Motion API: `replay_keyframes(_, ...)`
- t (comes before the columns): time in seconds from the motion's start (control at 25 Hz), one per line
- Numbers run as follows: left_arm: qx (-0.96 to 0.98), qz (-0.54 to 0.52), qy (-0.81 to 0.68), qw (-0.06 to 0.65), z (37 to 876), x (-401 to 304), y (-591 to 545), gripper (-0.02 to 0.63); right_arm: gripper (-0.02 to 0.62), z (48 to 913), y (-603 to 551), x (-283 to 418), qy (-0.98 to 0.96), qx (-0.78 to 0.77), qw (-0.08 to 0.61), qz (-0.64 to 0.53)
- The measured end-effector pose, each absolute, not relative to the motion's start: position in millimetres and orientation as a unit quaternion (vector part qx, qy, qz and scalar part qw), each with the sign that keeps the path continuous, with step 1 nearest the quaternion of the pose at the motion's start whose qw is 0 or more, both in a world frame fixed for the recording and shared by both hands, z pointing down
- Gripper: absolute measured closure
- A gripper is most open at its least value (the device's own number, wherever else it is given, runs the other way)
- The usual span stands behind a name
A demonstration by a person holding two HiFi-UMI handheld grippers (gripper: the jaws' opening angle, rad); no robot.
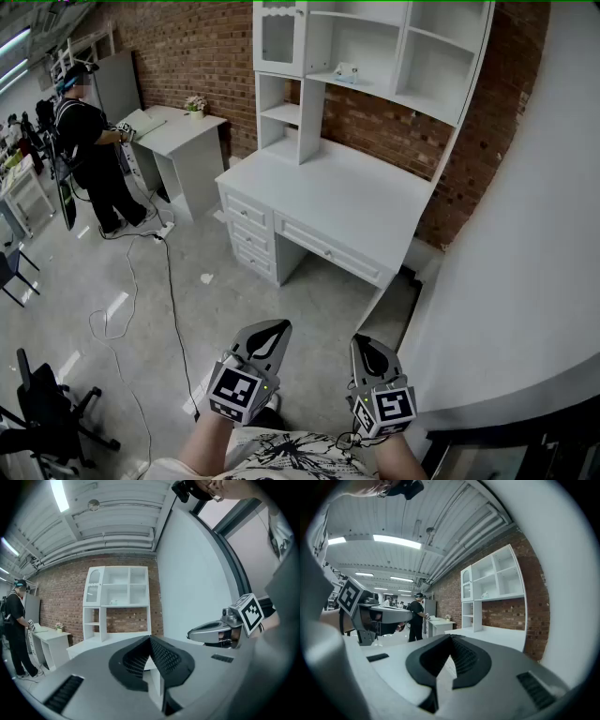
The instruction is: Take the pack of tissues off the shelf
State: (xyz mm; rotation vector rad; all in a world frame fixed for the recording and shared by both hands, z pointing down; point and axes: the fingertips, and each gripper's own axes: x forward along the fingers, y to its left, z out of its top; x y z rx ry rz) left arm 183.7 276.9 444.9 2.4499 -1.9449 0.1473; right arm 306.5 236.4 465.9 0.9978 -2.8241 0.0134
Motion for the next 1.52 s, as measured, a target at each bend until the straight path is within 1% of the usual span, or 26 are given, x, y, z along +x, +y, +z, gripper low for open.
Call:
replay_keyframes(0.32,0.784,0.046,-0.619,0.008,444,178,268,0.591,0.591,466,229,301,-0.939,0.335,0.074,0.011)
replay_keyframes(0.52,0.786,0.049,-0.616,0.014,449,172,259,0.591,0.589,467,219,295,-0.938,0.339,0.062,0.031)
replay_keyframes(0.72,0.793,0.054,-0.606,0.02,455,158,245,0.591,0.589,474,202,281,-0.932,0.354,0.072,0.035)
replay_keyframes(1.08,0.803,0.051,-0.594,0.016,451,81,202,0.591,0.589,465,163,208,-0.924,0.376,0.068,0.024)
replay_keyframes(1.36,0.803,0.054,-0.593,0.029,452,14,174,0.591,0.589,463,132,142,-0.923,0.378,0.074,0.019)
replay_keyframes(1.52,0.797,0.05,-0.6,0.038,453,-12,159,0.591,0.588,467,115,114,-0.927,0.365,0.083,0.018)
